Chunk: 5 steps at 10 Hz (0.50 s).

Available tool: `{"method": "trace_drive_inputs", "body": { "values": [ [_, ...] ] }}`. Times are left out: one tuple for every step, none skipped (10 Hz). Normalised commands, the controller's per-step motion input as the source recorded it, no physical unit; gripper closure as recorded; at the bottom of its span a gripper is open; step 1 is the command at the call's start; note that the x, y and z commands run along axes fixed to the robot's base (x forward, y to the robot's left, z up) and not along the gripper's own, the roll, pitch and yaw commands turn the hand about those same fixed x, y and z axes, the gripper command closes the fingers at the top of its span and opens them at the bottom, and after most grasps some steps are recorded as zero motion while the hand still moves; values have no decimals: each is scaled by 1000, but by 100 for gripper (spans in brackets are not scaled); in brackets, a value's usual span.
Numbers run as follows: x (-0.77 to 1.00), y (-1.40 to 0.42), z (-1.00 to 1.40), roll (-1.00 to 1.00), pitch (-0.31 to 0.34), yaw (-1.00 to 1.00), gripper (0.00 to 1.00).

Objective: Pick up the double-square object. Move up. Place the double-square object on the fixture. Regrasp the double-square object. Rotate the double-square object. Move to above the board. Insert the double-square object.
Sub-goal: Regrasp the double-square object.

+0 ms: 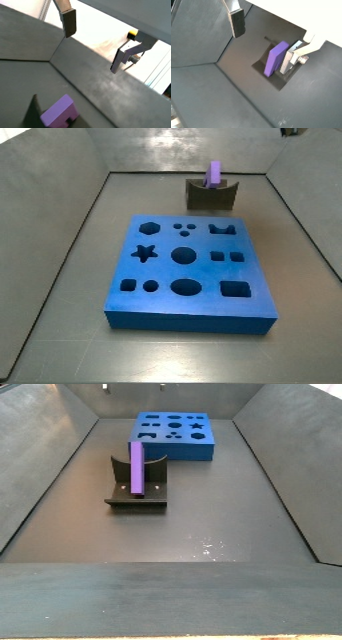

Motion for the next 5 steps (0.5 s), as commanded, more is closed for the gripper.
{"method": "trace_drive_inputs", "body": {
  "values": [
    [109,-51,-21,613,154,166,0],
    [107,-53,-22,436,135,182,0],
    [99,-37,-10,260,101,196,0],
    [86,-36,-9,199,66,203,0],
    [35,71,-1000,238,-5,183,0]
  ]
}}
